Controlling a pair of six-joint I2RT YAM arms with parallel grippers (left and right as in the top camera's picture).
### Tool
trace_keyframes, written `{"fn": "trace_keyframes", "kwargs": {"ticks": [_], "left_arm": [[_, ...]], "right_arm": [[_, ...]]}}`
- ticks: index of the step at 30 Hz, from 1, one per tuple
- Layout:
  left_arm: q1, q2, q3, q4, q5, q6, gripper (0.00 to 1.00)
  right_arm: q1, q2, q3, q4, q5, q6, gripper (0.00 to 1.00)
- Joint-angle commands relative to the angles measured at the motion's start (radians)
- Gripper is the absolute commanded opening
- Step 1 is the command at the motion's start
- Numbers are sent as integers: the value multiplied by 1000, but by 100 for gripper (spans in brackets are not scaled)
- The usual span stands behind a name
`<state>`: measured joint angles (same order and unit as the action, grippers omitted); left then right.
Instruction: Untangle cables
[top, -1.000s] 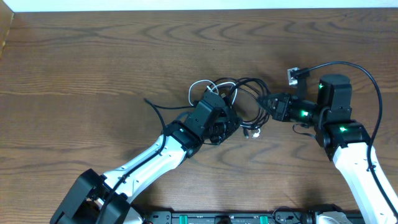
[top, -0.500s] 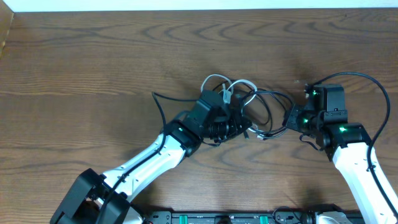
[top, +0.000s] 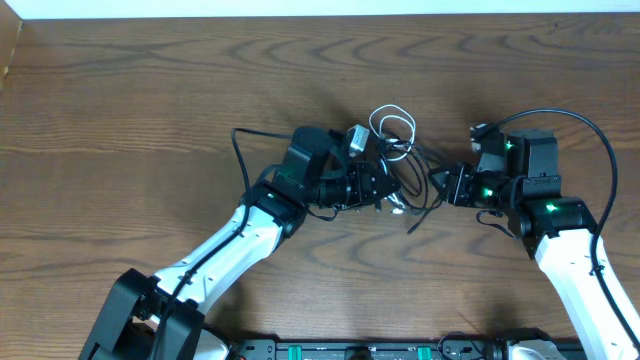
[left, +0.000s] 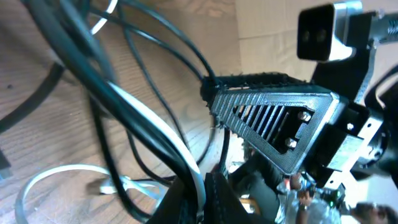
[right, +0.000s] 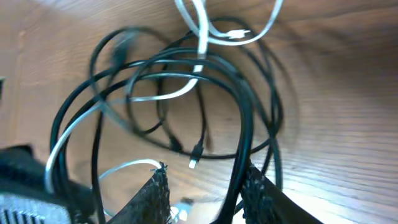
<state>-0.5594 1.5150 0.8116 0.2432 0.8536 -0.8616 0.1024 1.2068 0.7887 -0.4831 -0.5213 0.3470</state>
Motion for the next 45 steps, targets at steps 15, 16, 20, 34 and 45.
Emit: {"fn": "trace_keyframes", "kwargs": {"ticks": [15, 16, 20, 34, 45], "left_arm": [[133, -8, -2, 6, 63, -12, 8], [140, -8, -2, 6, 63, -20, 8], [151, -8, -2, 11, 75, -34, 8], [151, -8, -2, 112, 195, -203, 8], [151, -8, -2, 122, 238, -233, 8]], "right_arm": [[3, 2, 0, -7, -346, -304, 40], [3, 2, 0, -8, -346, -304, 40], [4, 2, 0, -15, -350, -309, 43], [4, 2, 0, -14, -444, -626, 66], [5, 3, 0, 23, -533, -677, 59]]}}
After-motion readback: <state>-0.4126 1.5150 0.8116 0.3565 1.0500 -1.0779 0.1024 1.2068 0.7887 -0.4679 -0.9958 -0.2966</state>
